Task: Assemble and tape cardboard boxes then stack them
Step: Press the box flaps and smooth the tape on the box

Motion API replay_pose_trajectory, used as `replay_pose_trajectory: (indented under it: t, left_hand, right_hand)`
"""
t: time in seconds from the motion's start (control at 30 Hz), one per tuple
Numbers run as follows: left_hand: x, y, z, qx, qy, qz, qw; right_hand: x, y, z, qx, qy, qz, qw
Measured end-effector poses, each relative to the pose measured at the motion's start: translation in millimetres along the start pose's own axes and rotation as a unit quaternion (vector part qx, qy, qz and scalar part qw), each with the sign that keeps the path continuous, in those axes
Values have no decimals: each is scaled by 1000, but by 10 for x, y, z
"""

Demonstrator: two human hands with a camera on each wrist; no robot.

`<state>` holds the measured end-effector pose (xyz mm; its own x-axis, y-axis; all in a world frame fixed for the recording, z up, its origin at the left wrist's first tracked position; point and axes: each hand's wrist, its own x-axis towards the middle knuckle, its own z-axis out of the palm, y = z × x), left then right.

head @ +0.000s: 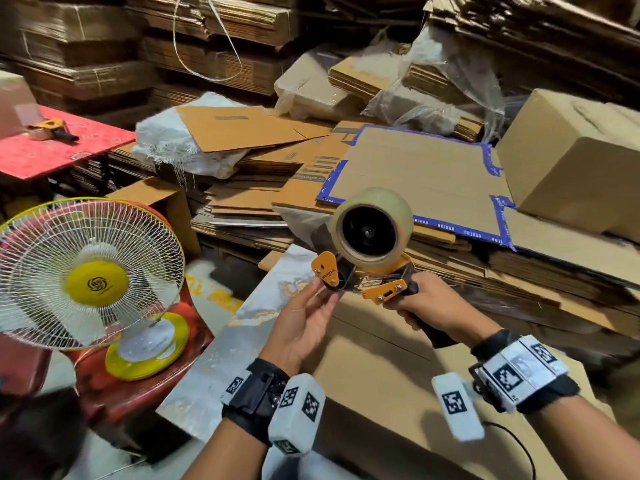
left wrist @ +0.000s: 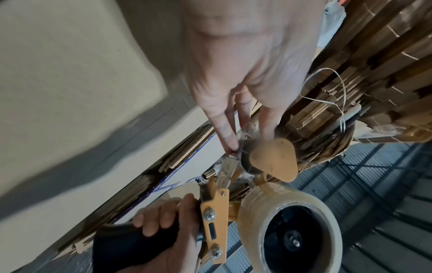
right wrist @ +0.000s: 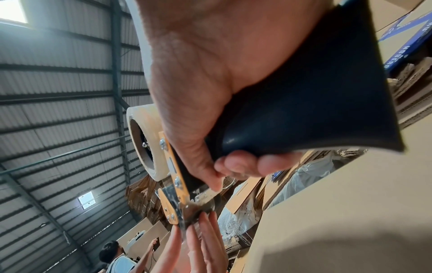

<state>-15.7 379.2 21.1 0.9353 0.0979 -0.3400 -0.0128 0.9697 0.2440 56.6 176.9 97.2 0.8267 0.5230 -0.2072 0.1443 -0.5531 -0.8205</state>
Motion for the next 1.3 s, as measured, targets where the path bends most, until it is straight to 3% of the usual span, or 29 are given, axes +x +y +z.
replay_pose_trajectory:
  t: [0.13, 0.23, 0.4, 0.57, 0.83, 0.97, 1.17, 1.3]
  left_hand:
    - [76, 22, -43, 12, 11, 13, 1000]
    - [146, 71, -91, 24, -17, 21, 999]
    - [168, 232, -73, 138, -35, -3, 990]
    - [235, 375, -59, 386, -25, 33, 922]
    - [310, 602, -225, 585, -42, 110, 803]
    - [377, 769, -415, 599, -27, 160, 784]
    - [486, 812, -612, 663, -41, 165, 729]
    - [520, 826, -679, 687, -41, 160, 708]
  right_hand:
    - [15, -35, -38, -14, -4, -5, 1000]
    - [13, -81, -58, -19, -5, -5, 1000]
    - [42, -78, -68, -31, -15, -1, 999]
    - [69, -120, 0, -47, -14, -16, 999]
    - [156, -64, 159, -124, 5, -11, 992]
    - [150, 75, 126, -149, 17, -2, 989]
    - [217, 178, 208, -187, 24, 12, 982]
    - [273, 256, 285, -179, 25, 12, 983]
